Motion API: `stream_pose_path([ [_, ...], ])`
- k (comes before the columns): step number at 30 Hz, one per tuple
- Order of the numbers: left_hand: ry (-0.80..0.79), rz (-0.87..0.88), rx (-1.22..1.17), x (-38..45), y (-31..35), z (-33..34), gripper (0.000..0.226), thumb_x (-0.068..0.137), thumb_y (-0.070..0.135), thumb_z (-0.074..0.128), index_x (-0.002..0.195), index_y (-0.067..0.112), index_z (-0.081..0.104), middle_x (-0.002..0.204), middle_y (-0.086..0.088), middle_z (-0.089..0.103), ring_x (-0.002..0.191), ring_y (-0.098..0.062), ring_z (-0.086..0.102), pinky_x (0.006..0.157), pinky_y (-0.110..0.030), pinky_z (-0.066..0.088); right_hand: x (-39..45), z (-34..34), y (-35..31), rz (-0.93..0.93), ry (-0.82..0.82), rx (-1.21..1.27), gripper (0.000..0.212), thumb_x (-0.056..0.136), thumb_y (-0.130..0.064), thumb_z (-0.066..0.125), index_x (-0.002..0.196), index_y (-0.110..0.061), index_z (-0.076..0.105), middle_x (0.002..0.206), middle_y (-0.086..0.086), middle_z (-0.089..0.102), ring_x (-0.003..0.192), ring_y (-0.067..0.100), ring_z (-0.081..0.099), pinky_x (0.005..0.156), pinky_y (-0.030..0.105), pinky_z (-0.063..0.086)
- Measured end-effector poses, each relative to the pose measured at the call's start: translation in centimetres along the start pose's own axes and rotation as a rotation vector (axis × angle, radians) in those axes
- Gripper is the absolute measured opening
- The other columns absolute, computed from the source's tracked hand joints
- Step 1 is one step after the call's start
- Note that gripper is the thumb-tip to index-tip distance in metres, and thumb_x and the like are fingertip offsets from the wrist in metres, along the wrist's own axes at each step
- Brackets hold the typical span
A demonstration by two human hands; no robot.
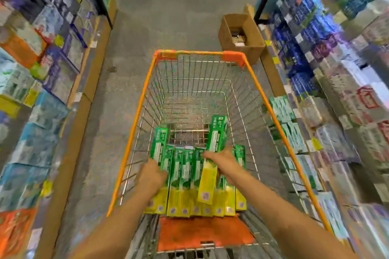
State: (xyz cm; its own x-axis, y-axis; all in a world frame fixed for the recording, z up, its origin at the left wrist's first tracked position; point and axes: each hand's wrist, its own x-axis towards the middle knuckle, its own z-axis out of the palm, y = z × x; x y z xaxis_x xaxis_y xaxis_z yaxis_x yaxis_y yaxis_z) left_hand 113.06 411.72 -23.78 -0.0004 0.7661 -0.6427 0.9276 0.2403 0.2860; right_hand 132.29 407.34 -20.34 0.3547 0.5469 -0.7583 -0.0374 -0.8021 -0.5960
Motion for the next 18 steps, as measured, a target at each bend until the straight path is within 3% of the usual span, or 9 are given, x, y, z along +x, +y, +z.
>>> stream_pose_path([
  [5, -0.028, -0.116, 0.040, 3.0, -0.5, 3.3, 0.060, 0.086, 0.019, 0.064, 0.133, -0.004, 0.036, 0.132, -0.023, 0.050, 0.120, -0.036, 0.051, 0.094, -0.039, 0.043, 3.4, 1.5, 2.7, 0.019, -0.031, -0.155, 0.097, 0.081, -0.028, 0.071, 0.150, -0.006, 0.007, 0.147, 0.017, 0.035, 0.129, 0.030, 0.042, 0.101, 0.037, 0.042],
  [7, -0.039, -0.157, 0.069, 3.3, -0.5, 3.9, 0.051, 0.088, 0.010, 0.060, 0.129, -0.008, 0.037, 0.133, -0.023, 0.049, 0.119, -0.035, 0.052, 0.090, -0.038, 0.043, 4.3, 2.6, 3.2, 0.022, -0.056, -0.203, 0.102, 0.080, -0.027, 0.072, 0.151, -0.008, 0.001, 0.138, 0.016, 0.046, 0.115, 0.029, 0.054, 0.084, 0.034, 0.052],
  [9, -0.085, -0.183, 0.176, 3.7, -0.5, 4.2, 0.054, 0.089, 0.005, 0.057, 0.135, -0.009, 0.034, 0.137, -0.020, 0.048, 0.118, -0.033, 0.053, 0.090, -0.035, 0.044, 4.5, 4.0, 3.3, 0.008, -0.107, -0.264, 0.102, 0.082, -0.026, 0.070, 0.150, -0.008, -0.004, 0.101, 0.007, 0.059, 0.076, 0.017, 0.060, 0.055, 0.021, 0.048],
  [10, -0.125, -0.172, 0.255, 3.6, -0.4, 4.1, 0.052, 0.092, 0.003, 0.052, 0.138, -0.008, 0.031, 0.138, -0.020, 0.047, 0.120, -0.032, 0.052, 0.094, -0.035, 0.043, 4.7, 4.7, 3.3, -0.006, -0.118, -0.306, 0.101, 0.083, -0.027, 0.069, 0.150, -0.007, -0.004, 0.084, 0.002, 0.053, 0.062, 0.010, 0.053, 0.050, 0.019, 0.044],
  [12, -0.154, -0.084, 0.401, 3.4, -0.6, 4.2, 0.041, 0.099, 0.004, 0.035, 0.138, -0.007, 0.032, 0.138, -0.022, 0.045, 0.126, -0.032, 0.046, 0.100, -0.036, 0.037, 4.9, 6.0, 3.1, -0.024, -0.140, -0.370, 0.102, 0.083, -0.028, 0.069, 0.150, -0.007, -0.004, 0.074, -0.001, 0.046, 0.057, 0.007, 0.047, 0.048, 0.018, 0.041],
  [13, -0.141, -0.070, 0.399, 3.1, -0.4, 4.0, 0.039, 0.101, 0.006, 0.029, 0.137, -0.006, 0.034, 0.139, -0.021, 0.045, 0.127, -0.032, 0.045, 0.101, -0.035, 0.036, 5.0, 6.7, 2.8, -0.029, -0.153, -0.386, 0.101, 0.083, -0.028, 0.069, 0.150, -0.006, -0.003, 0.079, 0.001, 0.051, 0.060, 0.009, 0.049, 0.050, 0.019, 0.043],
  [15, -0.043, 0.033, 0.402, 2.3, 0.4, 2.6, 0.040, 0.099, 0.009, 0.033, 0.137, -0.001, 0.038, 0.138, -0.017, 0.046, 0.125, -0.028, 0.047, 0.099, -0.031, 0.039, 5.0, 8.2, 2.3, -0.032, -0.151, -0.405, 0.097, 0.083, -0.027, 0.068, 0.150, -0.003, 0.001, 0.108, 0.013, 0.060, 0.076, 0.016, 0.057, 0.060, 0.026, 0.049],
  [18, 0.129, 0.088, 0.333, 0.6, 2.1, -2.1, 0.036, 0.096, 0.009, 0.042, 0.132, 0.001, 0.043, 0.134, -0.016, 0.044, 0.119, -0.026, 0.053, 0.092, -0.030, 0.045, 5.3, 10.7, 1.6, -0.033, -0.118, -0.412, 0.095, 0.083, -0.030, 0.070, 0.146, 0.004, 0.006, 0.133, 0.021, 0.049, 0.103, 0.024, 0.056, 0.074, 0.030, 0.049],
])
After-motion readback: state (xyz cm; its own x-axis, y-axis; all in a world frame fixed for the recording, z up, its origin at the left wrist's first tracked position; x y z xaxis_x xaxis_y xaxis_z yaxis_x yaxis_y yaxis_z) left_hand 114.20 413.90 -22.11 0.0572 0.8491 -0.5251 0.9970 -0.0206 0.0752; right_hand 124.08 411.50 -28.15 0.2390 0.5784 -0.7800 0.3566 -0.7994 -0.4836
